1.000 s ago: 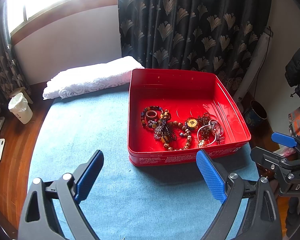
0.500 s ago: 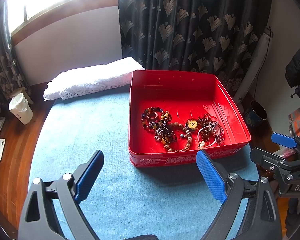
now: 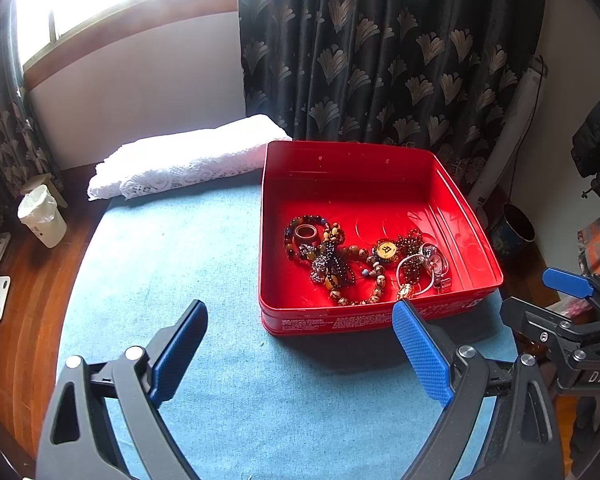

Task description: Organize jewelry

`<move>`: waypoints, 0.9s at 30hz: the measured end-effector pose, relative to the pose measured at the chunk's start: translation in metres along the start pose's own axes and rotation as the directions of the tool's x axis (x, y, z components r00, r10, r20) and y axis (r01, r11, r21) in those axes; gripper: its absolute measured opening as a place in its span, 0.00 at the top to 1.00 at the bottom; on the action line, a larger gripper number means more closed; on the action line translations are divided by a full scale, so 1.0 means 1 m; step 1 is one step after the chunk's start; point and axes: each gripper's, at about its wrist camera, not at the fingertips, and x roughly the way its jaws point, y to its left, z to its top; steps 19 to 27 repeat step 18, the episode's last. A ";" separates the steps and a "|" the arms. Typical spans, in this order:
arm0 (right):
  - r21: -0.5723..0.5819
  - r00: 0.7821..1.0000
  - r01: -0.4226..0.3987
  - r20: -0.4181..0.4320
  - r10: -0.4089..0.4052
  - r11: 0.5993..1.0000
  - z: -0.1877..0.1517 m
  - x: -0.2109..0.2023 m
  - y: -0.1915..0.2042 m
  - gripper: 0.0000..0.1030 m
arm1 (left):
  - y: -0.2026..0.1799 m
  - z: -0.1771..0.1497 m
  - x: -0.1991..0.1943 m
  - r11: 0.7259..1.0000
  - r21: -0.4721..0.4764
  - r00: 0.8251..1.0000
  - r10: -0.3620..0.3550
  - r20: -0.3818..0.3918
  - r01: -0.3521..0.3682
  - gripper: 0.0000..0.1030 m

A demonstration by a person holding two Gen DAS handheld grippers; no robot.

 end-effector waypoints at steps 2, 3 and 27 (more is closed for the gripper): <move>0.000 1.000 0.000 0.000 0.000 1.000 0.000 0.000 0.000 0.05 | 0.000 0.000 0.000 1.000 0.003 1.000 -0.001 0.002 0.001 0.12; 0.000 1.000 0.000 -0.001 0.000 1.000 0.001 0.000 0.000 0.05 | 0.000 0.000 0.000 1.000 0.004 1.000 -0.002 0.002 0.002 0.12; 0.005 1.000 0.001 -0.004 -0.001 1.000 -0.003 0.004 0.001 0.05 | 0.000 0.001 0.000 1.000 0.002 1.000 0.003 -0.004 -0.003 0.11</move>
